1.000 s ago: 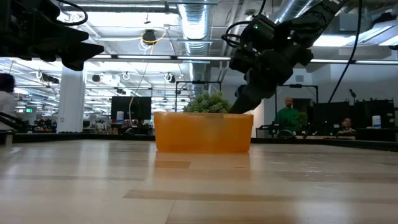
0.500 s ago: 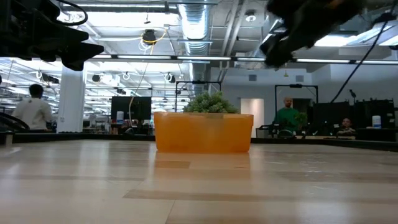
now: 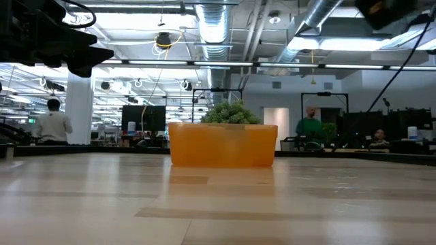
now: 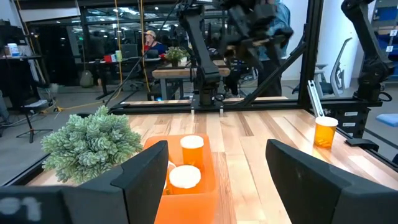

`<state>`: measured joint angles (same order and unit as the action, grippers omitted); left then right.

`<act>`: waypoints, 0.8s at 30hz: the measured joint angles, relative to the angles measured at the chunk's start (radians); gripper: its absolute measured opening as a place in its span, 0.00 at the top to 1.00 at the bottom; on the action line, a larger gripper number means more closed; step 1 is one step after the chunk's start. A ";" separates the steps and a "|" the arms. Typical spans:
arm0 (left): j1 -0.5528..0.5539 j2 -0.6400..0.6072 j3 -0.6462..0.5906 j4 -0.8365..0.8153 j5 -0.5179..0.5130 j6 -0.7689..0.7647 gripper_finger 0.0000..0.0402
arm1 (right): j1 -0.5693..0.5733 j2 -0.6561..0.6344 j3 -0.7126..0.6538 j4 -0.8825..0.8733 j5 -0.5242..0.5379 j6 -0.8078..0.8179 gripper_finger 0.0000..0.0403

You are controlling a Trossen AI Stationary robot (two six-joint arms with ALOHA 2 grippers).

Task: Pick and place pill bottles into a basket
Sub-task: Put the orange pill bottle into the orange bin

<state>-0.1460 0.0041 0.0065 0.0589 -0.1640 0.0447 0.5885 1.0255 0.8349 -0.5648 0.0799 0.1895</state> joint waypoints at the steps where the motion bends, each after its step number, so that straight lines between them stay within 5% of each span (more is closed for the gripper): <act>1: 0.000 0.000 0.000 0.000 0.000 0.000 0.35 | 0.040 0.014 0.000 -0.006 0.024 0.025 0.41; 14: 0.000 0.000 0.000 0.000 0.000 0.000 0.35 | 0.314 0.318 0.000 0.086 0.263 0.159 0.38; 24: 0.000 0.000 0.000 0.000 0.000 0.000 0.35 | 0.348 0.509 0.000 0.283 0.259 0.190 0.38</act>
<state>-0.1462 0.0040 0.0063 0.0589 -0.1641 0.0448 0.9367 1.5345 0.8349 -0.2819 0.3392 0.3797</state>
